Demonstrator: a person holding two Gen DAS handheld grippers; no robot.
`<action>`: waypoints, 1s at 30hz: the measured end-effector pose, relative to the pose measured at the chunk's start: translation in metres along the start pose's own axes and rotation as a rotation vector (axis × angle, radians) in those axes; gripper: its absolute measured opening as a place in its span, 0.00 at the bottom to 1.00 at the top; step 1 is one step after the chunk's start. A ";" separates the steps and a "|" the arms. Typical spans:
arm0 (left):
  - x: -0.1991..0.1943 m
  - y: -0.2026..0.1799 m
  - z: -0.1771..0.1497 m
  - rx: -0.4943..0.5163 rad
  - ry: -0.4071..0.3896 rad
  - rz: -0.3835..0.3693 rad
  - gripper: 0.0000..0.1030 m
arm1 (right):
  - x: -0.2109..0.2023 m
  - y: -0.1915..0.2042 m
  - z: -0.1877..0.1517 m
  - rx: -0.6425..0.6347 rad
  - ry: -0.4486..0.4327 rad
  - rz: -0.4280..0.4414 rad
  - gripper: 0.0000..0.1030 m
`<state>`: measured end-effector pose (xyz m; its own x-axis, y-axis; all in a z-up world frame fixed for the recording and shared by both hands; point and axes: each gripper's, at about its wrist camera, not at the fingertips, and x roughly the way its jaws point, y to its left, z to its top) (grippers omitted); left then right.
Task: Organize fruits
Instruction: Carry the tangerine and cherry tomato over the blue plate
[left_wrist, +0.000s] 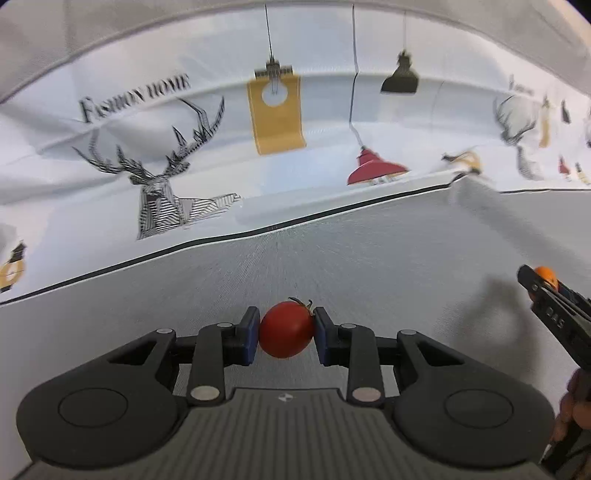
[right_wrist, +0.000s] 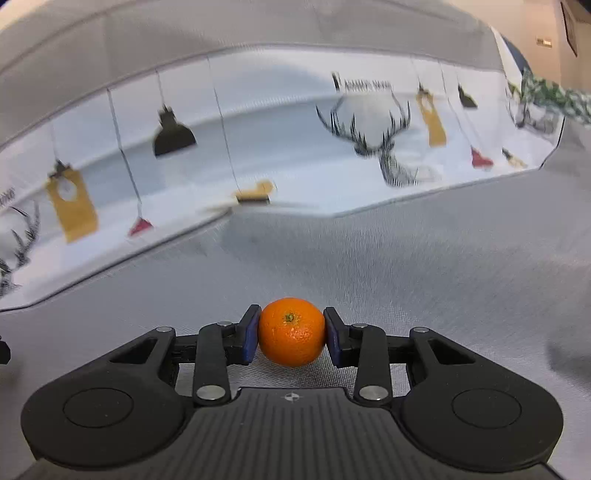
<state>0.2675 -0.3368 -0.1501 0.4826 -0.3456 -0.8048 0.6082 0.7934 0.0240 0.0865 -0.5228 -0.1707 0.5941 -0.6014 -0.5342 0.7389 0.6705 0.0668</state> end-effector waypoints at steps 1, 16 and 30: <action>-0.014 0.001 -0.003 -0.001 -0.005 -0.004 0.33 | -0.009 0.000 0.002 0.001 -0.011 0.005 0.37; -0.266 0.032 -0.142 -0.052 0.060 0.023 0.33 | -0.257 -0.002 -0.016 -0.007 0.165 0.356 0.37; -0.427 0.082 -0.278 -0.154 -0.041 0.130 0.33 | -0.446 0.070 -0.063 -0.231 0.253 0.694 0.37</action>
<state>-0.0639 0.0151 0.0303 0.5777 -0.2528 -0.7761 0.4373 0.8987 0.0328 -0.1464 -0.1801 0.0194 0.7856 0.0888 -0.6123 0.1219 0.9480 0.2939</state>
